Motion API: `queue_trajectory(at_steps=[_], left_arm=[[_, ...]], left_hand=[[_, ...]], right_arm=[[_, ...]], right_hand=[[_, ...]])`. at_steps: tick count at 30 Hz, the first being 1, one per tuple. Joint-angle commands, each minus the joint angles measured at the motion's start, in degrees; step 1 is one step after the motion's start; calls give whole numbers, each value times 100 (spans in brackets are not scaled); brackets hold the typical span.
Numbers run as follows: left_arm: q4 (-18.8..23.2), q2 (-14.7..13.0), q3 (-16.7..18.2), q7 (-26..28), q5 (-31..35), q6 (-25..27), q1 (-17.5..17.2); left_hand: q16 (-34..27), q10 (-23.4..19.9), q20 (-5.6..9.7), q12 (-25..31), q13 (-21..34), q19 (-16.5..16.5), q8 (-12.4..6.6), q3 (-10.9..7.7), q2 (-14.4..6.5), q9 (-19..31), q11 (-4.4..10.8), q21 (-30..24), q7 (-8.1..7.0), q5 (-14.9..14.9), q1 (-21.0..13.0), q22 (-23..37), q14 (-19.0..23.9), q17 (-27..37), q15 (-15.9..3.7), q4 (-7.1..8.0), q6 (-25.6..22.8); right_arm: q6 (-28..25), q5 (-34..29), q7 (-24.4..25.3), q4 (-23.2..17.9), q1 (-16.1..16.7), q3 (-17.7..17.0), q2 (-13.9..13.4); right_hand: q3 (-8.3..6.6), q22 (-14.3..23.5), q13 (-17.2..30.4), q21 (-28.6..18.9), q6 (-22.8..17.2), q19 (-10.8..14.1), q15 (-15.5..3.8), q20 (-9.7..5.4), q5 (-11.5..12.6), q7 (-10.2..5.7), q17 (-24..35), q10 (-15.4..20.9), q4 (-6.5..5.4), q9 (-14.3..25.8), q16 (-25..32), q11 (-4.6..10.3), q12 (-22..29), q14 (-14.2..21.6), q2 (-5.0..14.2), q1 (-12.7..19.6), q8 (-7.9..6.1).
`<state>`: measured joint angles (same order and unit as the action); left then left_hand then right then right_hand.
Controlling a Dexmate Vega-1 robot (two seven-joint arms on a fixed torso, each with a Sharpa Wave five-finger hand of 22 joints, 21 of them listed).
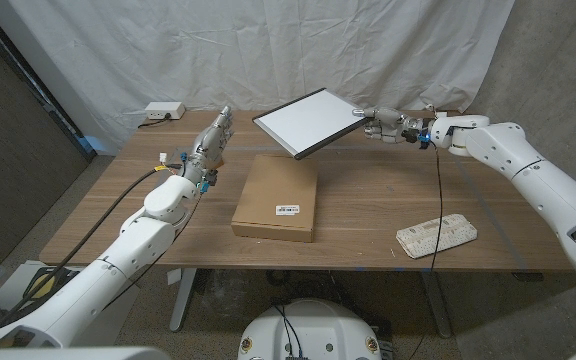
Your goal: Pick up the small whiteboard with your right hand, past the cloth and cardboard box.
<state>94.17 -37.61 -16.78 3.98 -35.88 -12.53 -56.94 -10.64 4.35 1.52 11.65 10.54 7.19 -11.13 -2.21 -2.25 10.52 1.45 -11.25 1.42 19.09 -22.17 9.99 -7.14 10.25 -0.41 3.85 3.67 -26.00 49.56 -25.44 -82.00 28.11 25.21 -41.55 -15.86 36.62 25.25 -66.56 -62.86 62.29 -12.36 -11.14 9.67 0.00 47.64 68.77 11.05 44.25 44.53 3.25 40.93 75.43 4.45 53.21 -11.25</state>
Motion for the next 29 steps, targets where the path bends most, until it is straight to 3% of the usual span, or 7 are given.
queue_trajectory(at_steps=[1, 15, 29], left_arm=[[-174, 79, -38, -48, -23, -9, 116], [-137, 220, -159, 65, 76, 10, 226], [-78, 89, -153, 3, 14, 214, 239]], left_hand=[[-2, 12, -23, -11, 21, 4, -7, 26, 14, 12, -25, -15, 15, -18, -60, 29, 4, 13, 1, 12, -12], [-2, 8, -23, -10, 21, 6, -9, 37, 9, 12, -17, -14, 20, -21, -74, 30, 4, 13, 7, 6, -17], [-1, 11, -19, -11, 21, 3, -7, 48, 3, 12, -19, -16, 15, -24, -87, 30, -1, 13, 13, 2, -13]], right_arm=[[36, -38, -71, 177, -169, 119, 99], [157, -96, -369, 574, -324, 148, 145], [156, -71, -350, 623, -265, 115, 193]], right_hand=[[-757, 0, 1754, -19, -201, 1, -36, -174, 34, -182, -2, 895, -237, 17, 35, 826, 49, 10, 413, 357, 22], [-767, -3, 1761, -46, -221, 9, -32, -175, 30, -182, -7, 884, -236, 10, 46, 827, 47, 11, 399, 346, 21], [-788, -16, 1772, -66, -211, 5, -40, -173, 31, -172, -30, 891, -227, 15, 44, 827, 54, -1, 395, 354, 24]])
